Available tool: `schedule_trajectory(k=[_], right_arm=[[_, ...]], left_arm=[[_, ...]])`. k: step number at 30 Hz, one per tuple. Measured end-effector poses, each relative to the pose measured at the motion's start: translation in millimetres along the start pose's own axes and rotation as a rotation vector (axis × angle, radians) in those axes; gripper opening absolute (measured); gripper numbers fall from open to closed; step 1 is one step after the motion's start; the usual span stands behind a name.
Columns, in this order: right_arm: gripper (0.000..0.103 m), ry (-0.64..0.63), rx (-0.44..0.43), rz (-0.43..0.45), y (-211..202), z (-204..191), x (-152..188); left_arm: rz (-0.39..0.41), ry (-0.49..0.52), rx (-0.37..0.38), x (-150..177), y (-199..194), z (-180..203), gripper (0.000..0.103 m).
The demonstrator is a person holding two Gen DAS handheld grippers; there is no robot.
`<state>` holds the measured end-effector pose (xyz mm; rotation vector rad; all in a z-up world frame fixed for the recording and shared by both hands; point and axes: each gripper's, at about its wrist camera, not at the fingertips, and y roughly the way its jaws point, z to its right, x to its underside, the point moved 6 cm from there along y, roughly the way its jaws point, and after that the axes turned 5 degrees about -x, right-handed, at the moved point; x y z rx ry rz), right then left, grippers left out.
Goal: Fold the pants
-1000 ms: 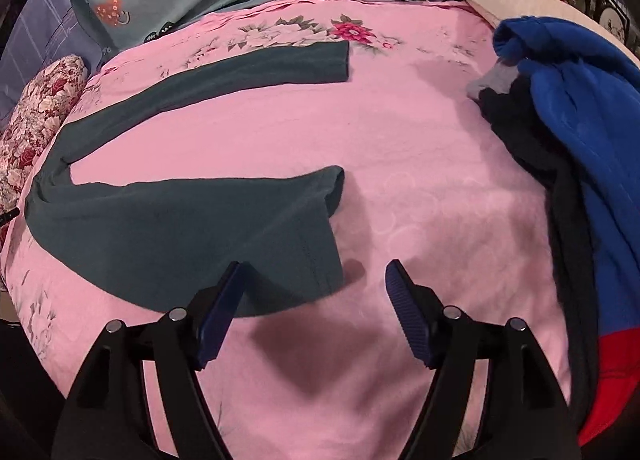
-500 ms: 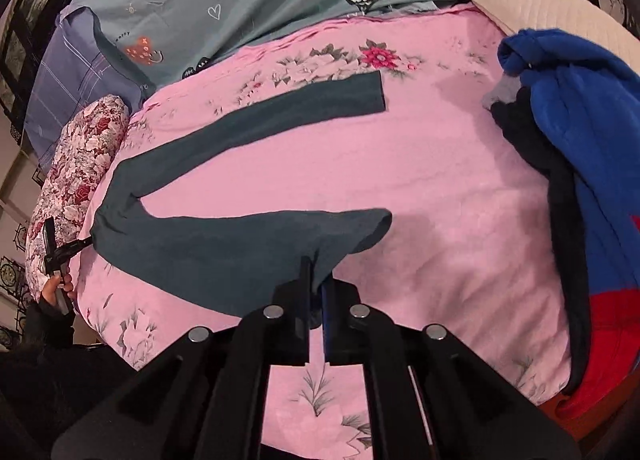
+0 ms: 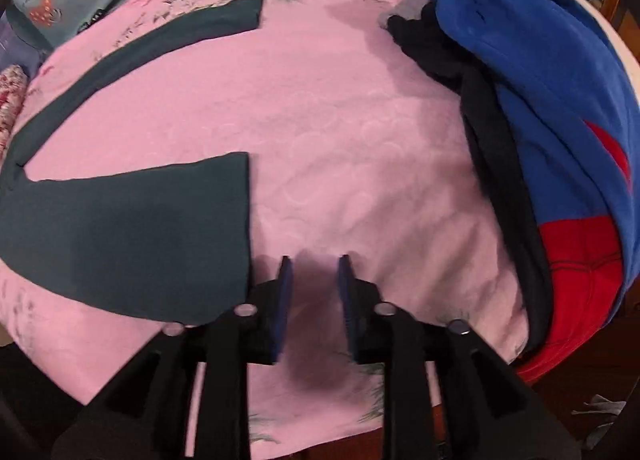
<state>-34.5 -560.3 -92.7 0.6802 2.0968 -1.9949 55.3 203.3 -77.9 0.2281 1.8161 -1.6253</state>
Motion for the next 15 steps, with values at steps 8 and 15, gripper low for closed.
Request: schedule_trajectory(k=[8,15], right_arm=[[0.083,-0.124,-0.331,0.243,-75,-119,-77],[0.102,-0.628,-0.412,0.265,-40,-378,-154]], left_arm=[[0.062,0.026,0.038,-36,-17,-7,0.017],[0.163,0.186,0.031,-131,23,74,0.08]])
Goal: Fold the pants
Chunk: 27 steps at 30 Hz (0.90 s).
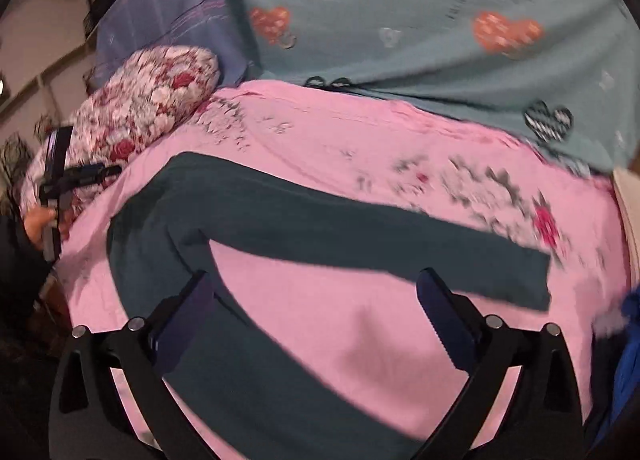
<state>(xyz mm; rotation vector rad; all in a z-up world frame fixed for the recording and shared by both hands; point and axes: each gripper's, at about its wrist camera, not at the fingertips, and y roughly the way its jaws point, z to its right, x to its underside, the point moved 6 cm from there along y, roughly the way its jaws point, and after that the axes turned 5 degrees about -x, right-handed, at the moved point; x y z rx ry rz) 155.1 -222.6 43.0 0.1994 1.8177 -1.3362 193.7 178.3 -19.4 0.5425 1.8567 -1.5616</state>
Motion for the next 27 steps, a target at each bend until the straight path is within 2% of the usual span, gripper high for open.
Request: schedule_trajectory(k=[4,6,9,10,11,12,13,14,15,16,19,25,27], right_arm=[[0.101,-0.079,-0.053,-0.109,110,-20,-49],[0.101,-0.138,-0.03,-0.148,152,-22,-59],[0.101,-0.209,-0.026,-0.213,200,-23,-61],[0.098,-0.231,-0.013,-0.229,213,-21,-61],[0.088,-0.24,-0.014,-0.25,224,-19,-60],[0.074,-0.234,-0.033,-0.282,232,-16,-57],[0.059,-0.203,-0.095,-0.29,236,-14,-56],[0.048,-0.175,-0.163,-0.293,235,-14,-56],[0.035,-0.194,-0.171,-0.297,233,-14,-56],[0.016,-0.189,-0.196,-0.308,230,-13,-56],[0.01,-0.154,-0.215,-0.302,226,-10,-59],[0.005,-0.146,-0.283,-0.224,199,-18,-62],[0.005,-0.15,-0.244,-0.235,202,-17,-63]], left_arm=[[-0.071,0.026,0.016,-28,68,11,0.08],[-0.113,0.045,0.012,-35,98,16,0.079],[-0.178,0.08,0.021,-37,131,26,0.066],[-0.192,0.089,0.026,-37,139,28,0.061],[-0.203,0.096,0.031,-37,145,30,0.056],[-0.215,0.097,0.048,-36,150,32,0.049],[-0.215,0.09,0.069,-37,152,34,0.039],[-0.222,0.092,0.083,-36,152,36,0.033],[-0.223,0.1,0.099,-36,150,40,0.021],[-0.219,0.115,0.1,-37,149,44,0.018],[-0.198,0.144,0.079,-37,143,50,0.017],[-0.14,0.076,0.12,-48,121,40,0.017],[-0.152,0.08,0.113,-49,121,41,0.017]])
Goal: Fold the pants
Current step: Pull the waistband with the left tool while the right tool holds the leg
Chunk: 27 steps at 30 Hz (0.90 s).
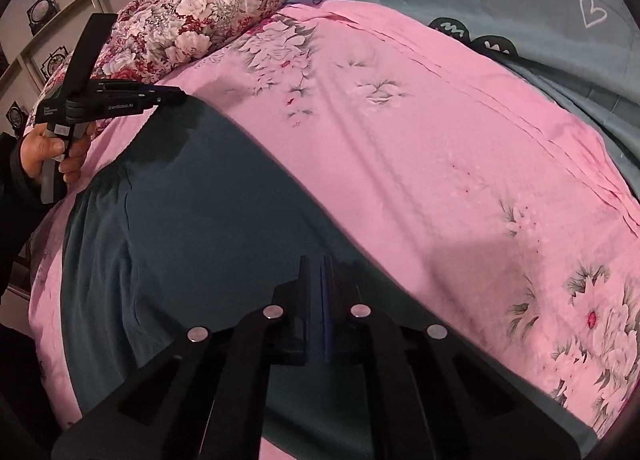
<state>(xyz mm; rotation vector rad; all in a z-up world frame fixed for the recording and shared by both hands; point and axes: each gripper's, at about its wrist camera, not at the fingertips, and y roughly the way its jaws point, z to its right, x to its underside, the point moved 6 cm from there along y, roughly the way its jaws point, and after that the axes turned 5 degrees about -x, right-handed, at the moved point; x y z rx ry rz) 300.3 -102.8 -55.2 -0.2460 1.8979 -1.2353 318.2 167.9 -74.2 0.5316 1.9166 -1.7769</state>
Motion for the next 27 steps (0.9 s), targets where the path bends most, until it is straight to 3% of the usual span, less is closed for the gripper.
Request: schedule_trajectory(k=[2,5,8,9,11,12,15,19,23,24,25,26,27], right_arm=[[0.009,-0.001,0.049,-0.014,3,6,-2],[0.043,-0.043,0.099,-0.046,15,10,-7],[0.057,-0.062,0.159,-0.106,35,21,-6],[0.075,-0.044,0.169,-0.093,36,25,-6],[0.102,0.021,0.151,-0.154,46,30,0],[0.102,0.065,0.145,-0.166,47,33,2],[0.102,0.039,0.193,-0.18,46,29,0],[0.102,-0.01,0.242,-0.111,42,23,1],[0.102,0.06,0.188,-0.123,41,32,1],[0.083,0.019,0.205,-0.089,35,29,-4],[0.052,-0.017,0.236,-0.06,29,26,-9],[0.046,-0.023,0.215,-0.056,28,23,-11],[0.033,0.007,0.152,-0.08,30,23,-11]], left_arm=[[-0.018,-0.001,-0.015,-1,4,1,0.017],[-0.031,-0.022,-0.019,-3,10,-1,0.018],[-0.05,-0.022,-0.03,0,20,-1,0.021],[-0.054,-0.014,-0.038,2,23,0,0.024],[-0.058,0.003,-0.044,4,27,3,0.027],[-0.055,0.015,-0.051,6,29,4,0.029],[-0.042,0.005,-0.05,5,30,1,0.033],[-0.039,-0.011,-0.042,4,31,-1,0.036],[-0.042,-0.021,-0.039,5,30,-2,0.037],[-0.043,-0.028,-0.037,5,30,-3,0.039],[-0.044,-0.033,-0.037,5,30,-4,0.042],[-0.043,-0.035,-0.037,5,31,-5,0.043],[-0.043,-0.035,-0.04,5,31,-5,0.044]])
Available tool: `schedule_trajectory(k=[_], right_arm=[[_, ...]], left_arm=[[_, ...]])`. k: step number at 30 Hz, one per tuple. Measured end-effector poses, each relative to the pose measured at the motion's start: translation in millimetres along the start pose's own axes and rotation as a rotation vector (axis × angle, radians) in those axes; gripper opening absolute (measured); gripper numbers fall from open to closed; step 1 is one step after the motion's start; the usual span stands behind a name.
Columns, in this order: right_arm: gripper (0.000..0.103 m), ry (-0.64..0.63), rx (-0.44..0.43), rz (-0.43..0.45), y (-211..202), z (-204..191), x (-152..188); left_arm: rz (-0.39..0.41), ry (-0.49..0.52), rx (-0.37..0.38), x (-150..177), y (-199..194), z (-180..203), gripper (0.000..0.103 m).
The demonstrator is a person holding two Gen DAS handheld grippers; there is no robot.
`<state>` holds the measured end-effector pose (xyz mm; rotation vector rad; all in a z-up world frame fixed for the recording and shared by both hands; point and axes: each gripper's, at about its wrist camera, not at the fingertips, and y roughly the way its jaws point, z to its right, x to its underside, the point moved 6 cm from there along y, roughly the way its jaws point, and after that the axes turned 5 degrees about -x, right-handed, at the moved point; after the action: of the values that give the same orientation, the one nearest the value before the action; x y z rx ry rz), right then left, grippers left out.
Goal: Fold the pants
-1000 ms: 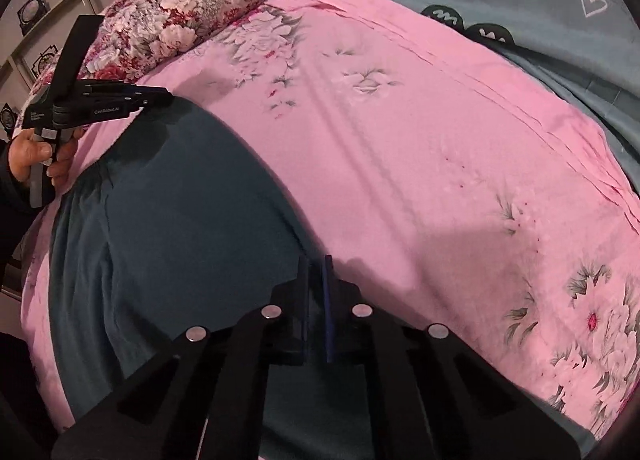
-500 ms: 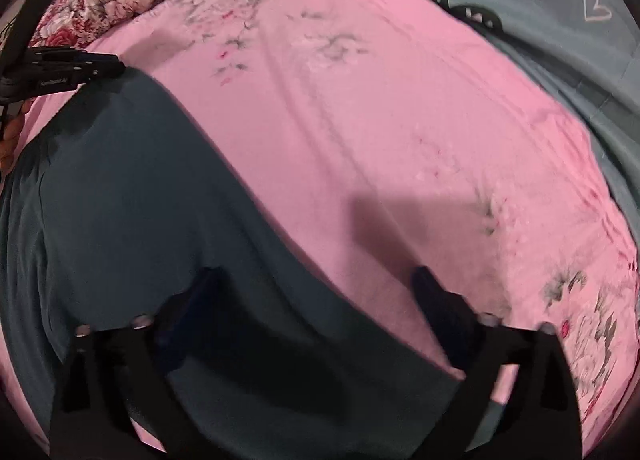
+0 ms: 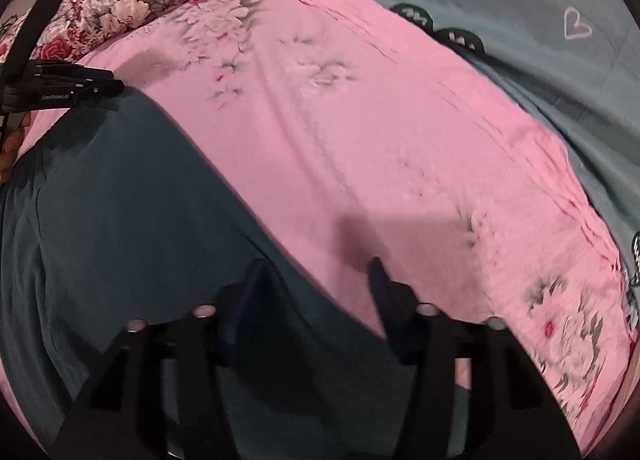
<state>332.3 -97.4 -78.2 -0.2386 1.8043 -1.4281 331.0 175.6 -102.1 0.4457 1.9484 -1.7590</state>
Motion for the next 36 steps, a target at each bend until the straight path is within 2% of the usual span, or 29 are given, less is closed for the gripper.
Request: schedule_trajectory(k=[1,8,10,11,12,14,17,21,24,27,29,32,34,36], right_arm=[[0.022,0.018,-0.042,-0.014,3,0,0],[0.022,0.053,-0.124,-0.022,5,7,-2],[0.015,0.063,-0.148,-0.023,5,4,-1],[0.002,0.052,-0.151,-0.015,4,-1,-1],[0.002,0.024,-0.126,-0.001,1,-6,-1],[0.002,0.025,-0.13,0.021,-5,-11,-2],[0.002,0.034,-0.137,0.074,-28,-15,-2],[0.002,0.032,-0.133,0.153,-69,-25,4],[0.002,0.005,-0.116,0.223,-111,-48,22],[0.002,-0.081,-0.057,0.272,-146,-100,64],[0.002,-0.102,-0.067,0.26,-148,-136,100],[0.002,-0.115,-0.078,0.203,-121,-186,158],[0.002,-0.112,-0.051,0.178,-98,-203,182],[0.002,-0.091,-0.025,0.183,-85,-210,191]], left_arm=[[0.0,-0.002,-0.002,0,0,0,0.045],[0.0,0.012,-0.002,1,1,0,0.045],[0.005,0.023,0.016,1,0,3,0.016],[0.01,0.034,0.006,1,-2,5,0.016],[0.022,0.053,-0.01,1,-4,8,0.016],[0.038,0.068,0.003,2,-9,13,0.015],[0.084,0.041,0.031,-2,-27,11,0.015],[0.157,-0.001,0.075,-8,-62,4,0.015],[0.203,-0.01,0.119,-1,-95,-1,0.015],[0.236,-0.005,0.163,27,-129,-10,0.015],[0.238,0.025,0.175,60,-148,-14,0.015],[0.197,0.094,0.165,112,-149,-13,0.015],[0.142,0.123,0.141,145,-134,-12,0.016],[0.103,0.106,0.131,168,-119,-16,0.017]])
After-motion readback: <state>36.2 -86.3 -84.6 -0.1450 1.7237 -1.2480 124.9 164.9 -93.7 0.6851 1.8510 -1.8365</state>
